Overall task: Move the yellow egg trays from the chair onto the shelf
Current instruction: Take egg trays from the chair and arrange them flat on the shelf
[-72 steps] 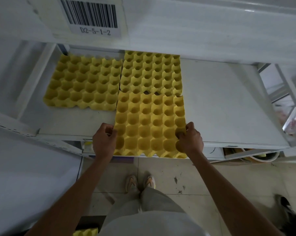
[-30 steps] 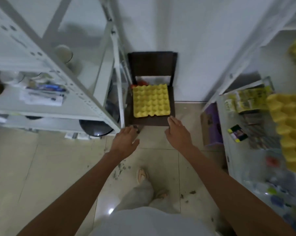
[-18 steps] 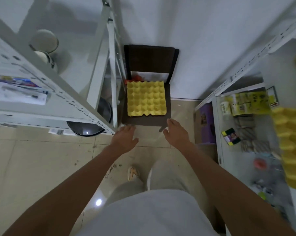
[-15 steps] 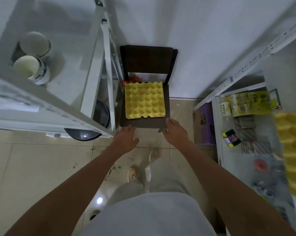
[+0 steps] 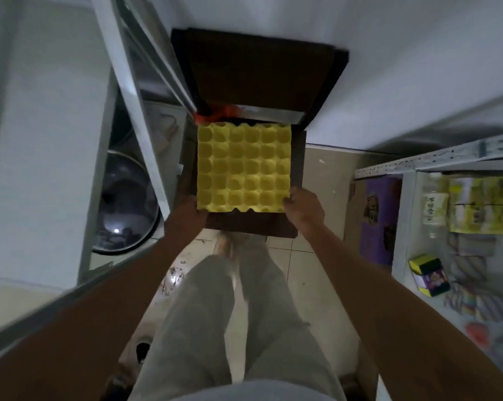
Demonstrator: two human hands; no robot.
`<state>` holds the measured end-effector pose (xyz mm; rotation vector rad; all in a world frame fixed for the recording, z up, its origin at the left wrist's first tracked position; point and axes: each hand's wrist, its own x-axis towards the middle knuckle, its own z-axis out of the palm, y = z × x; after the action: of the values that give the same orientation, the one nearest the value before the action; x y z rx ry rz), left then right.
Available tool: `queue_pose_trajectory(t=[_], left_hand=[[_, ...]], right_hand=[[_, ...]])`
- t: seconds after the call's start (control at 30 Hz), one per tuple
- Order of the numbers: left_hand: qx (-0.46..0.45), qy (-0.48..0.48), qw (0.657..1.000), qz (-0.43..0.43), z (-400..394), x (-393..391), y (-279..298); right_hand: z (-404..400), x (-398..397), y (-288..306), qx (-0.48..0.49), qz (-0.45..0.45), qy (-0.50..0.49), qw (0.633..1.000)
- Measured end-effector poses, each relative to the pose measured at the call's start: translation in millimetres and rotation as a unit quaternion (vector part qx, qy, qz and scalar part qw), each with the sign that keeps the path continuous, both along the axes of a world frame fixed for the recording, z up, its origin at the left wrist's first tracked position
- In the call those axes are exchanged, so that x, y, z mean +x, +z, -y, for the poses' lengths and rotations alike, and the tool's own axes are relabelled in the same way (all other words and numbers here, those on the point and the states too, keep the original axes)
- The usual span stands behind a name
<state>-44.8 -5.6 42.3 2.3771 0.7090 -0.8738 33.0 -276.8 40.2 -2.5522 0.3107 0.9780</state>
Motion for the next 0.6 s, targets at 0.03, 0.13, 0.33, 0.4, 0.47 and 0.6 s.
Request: queue_pose_trajectory(t=[0.03,0.13,0.33,0.4,0.47,0.6], left_hand=[[0.005,0.006,1.000,0.002,-4,11,-14],[0.025,0.038,0.999,0.008,-15,43,-54],[0.038,0.097,0.994,0.013,-25,82,-110],[0.051,0.093,0.994,0.013,-26,83,-118],[0.069,0.077,0.995,-0.001,-27,83,-123],[0.119,0.045,0.992,-0.015,-33,83,-130]], right_hand=[[2,10,-14,-0.002,-0.005,-0.028,1.000],[3,39,-52,-0.017,-0.005,-0.074,0.997],[2,67,-115,-0.072,-0.007,-0.080,0.994],[0,69,-129,-0.094,0.003,-0.065,0.993],[-1,67,-138,-0.108,0.015,-0.063,0.992],[-3,63,-147,-0.136,0.058,-0.038,0.988]])
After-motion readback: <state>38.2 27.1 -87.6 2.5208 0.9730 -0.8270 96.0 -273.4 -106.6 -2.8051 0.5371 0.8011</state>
